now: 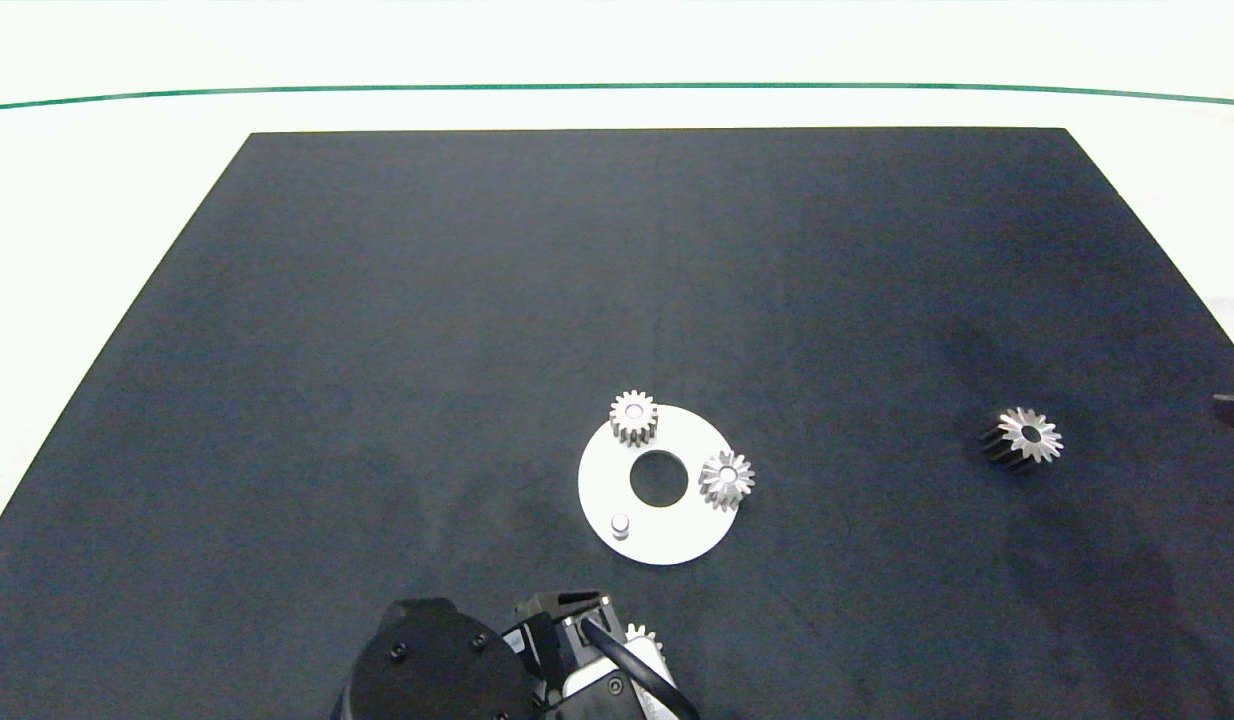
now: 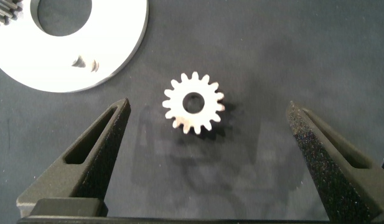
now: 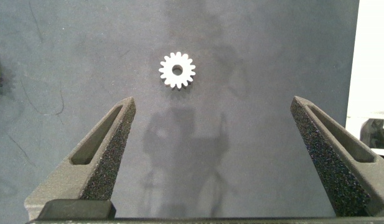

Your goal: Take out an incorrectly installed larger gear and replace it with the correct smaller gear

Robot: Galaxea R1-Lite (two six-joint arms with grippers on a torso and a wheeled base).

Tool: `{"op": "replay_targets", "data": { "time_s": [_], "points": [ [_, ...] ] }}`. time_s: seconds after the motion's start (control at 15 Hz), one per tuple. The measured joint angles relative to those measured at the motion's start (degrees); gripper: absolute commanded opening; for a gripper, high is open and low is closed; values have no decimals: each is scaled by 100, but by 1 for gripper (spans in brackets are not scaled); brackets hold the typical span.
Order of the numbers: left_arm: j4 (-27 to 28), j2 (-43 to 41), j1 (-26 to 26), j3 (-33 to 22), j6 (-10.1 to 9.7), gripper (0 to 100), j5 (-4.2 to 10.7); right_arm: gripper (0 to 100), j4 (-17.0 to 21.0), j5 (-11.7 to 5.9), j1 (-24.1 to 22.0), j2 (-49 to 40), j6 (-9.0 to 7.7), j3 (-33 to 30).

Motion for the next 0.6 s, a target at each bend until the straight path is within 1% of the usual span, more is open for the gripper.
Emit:
{"op": "replay_targets", "data": {
  "time_s": [0.33,0.6],
  "points": [
    [-2,185,27,-179,-51,100,0,100,0,187,-265,-4,-5,-15],
    [-2,350,110,-268,-41,100,0,100,0,211,-301,-35,-5,-15]
  ]
}}
